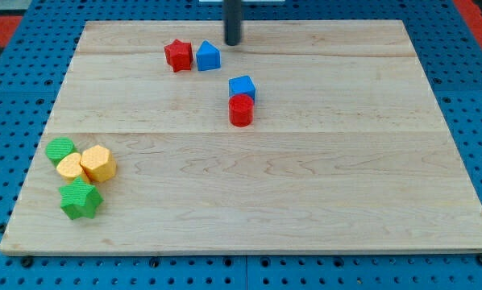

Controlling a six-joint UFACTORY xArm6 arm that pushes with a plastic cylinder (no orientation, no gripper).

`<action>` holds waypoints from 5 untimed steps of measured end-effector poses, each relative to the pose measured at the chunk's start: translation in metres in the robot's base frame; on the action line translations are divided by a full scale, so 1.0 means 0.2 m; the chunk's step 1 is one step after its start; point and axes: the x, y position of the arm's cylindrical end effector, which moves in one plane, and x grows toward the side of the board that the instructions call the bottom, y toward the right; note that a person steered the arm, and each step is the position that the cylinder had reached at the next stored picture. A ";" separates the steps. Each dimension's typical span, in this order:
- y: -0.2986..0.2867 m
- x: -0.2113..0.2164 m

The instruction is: Place the blue blocks at the top of the red circle

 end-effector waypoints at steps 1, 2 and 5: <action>-0.10 0.26; 0.11 0.46; -0.26 0.07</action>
